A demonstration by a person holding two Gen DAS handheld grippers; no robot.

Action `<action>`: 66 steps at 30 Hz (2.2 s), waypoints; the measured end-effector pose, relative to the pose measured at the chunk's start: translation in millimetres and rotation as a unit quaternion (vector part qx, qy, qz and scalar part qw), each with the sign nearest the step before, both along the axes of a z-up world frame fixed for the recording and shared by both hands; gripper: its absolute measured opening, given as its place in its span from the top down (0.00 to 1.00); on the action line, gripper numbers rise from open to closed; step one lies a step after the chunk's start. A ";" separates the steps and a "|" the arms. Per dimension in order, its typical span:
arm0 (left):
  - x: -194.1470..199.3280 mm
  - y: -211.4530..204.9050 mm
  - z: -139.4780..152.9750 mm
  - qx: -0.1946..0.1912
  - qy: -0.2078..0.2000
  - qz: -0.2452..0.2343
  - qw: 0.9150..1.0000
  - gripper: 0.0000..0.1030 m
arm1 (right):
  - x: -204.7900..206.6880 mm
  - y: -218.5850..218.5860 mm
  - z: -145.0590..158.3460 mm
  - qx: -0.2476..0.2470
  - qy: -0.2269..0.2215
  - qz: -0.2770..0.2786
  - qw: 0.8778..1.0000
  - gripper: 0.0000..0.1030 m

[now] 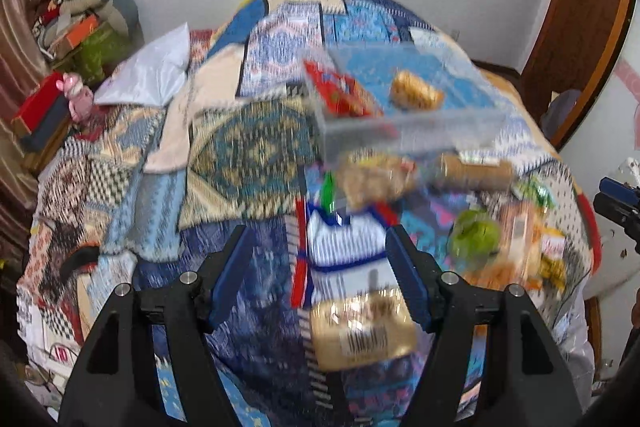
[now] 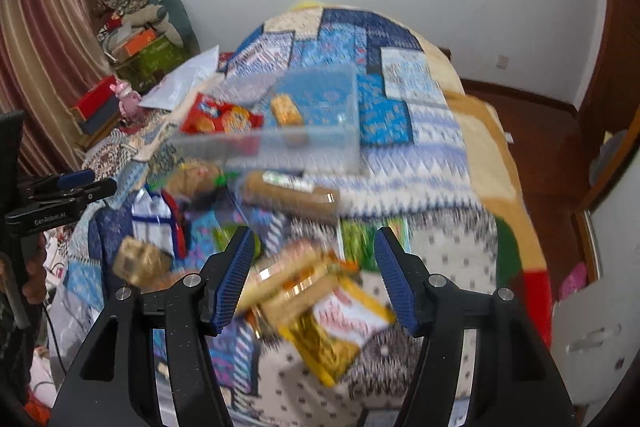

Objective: Organize snacks
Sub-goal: 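Grasp the bagged cracker loaf with the left tool while the right tool grasps the yellow Kakao bag, then carry both snacks over the clear box and open both tools to release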

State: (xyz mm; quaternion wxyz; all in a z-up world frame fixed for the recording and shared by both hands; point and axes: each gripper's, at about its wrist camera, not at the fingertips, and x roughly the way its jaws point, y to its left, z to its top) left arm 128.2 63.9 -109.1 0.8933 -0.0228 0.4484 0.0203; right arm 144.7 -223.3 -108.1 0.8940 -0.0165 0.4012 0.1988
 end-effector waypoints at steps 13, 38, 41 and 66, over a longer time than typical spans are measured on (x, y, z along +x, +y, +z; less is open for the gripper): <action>-20.8 -16.5 -53.7 -0.012 0.048 -0.016 0.999 0.29 | -16.0 -19.8 -63.1 -0.003 0.069 -0.028 0.997 0.43; -10.4 -25.5 -94.7 -0.056 0.092 0.013 0.994 0.19 | -10.0 -7.8 -94.9 -0.008 0.098 -0.028 0.995 0.37; -12.0 -22.4 -93.8 -0.058 0.091 0.010 0.994 0.21 | -10.0 -11.8 -92.1 0.003 0.099 -0.024 0.995 0.56; -30.4 -14.2 0.5 -0.042 -0.020 0.004 0.999 0.23 | -12.0 -20.5 -42.8 0.013 0.030 -0.005 0.999 0.80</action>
